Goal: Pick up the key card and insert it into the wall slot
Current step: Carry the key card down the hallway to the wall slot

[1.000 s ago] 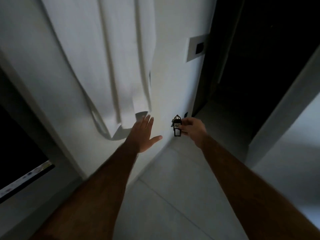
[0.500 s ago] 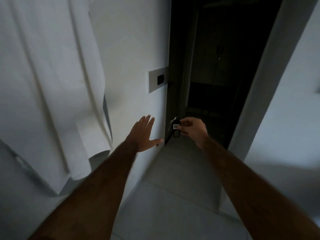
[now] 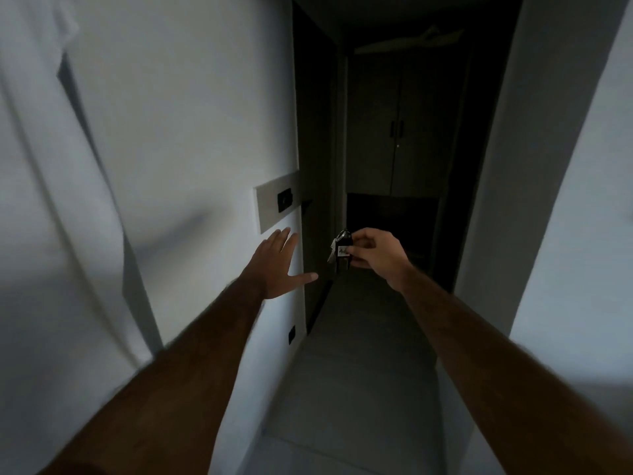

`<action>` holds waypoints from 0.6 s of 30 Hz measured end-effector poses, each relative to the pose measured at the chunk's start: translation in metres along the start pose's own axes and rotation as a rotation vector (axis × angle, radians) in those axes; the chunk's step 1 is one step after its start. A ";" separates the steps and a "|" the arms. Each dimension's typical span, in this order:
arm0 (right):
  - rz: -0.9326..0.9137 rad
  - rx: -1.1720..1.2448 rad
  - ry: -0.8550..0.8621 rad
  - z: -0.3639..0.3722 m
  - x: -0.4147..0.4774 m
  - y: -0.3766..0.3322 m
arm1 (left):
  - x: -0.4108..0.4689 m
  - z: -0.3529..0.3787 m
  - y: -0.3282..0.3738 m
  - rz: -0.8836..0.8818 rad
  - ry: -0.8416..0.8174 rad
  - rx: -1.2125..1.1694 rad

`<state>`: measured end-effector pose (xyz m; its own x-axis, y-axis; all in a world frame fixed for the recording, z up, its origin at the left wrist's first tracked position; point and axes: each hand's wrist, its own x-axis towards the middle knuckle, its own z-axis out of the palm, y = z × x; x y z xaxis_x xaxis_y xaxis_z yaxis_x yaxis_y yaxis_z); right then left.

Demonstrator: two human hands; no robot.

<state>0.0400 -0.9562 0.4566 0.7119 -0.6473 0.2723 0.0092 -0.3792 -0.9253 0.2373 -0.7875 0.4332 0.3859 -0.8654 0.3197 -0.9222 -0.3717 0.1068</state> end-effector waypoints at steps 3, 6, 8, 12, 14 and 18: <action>-0.031 -0.003 -0.019 -0.015 0.039 0.004 | 0.044 0.009 -0.006 0.004 0.009 0.015; -0.026 -0.010 -0.041 -0.032 0.081 0.014 | 0.087 0.017 -0.007 0.001 0.033 0.019; -0.018 0.004 -0.061 -0.045 0.111 0.022 | 0.116 0.020 -0.005 -0.008 0.049 0.023; -0.021 0.005 -0.106 -0.072 0.171 0.039 | 0.176 0.024 -0.001 -0.053 0.093 0.019; -0.027 0.002 -0.131 -0.082 0.201 0.047 | 0.203 0.029 -0.001 -0.077 0.111 0.027; -0.037 0.001 -0.159 -0.090 0.253 0.063 | 0.247 0.047 -0.008 -0.095 0.101 0.071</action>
<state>0.1574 -1.2034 0.4905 0.8135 -0.5197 0.2610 0.0379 -0.4005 -0.9155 0.3408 -1.0142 0.4668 0.4635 -0.7882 0.4048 -0.8760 -0.4764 0.0754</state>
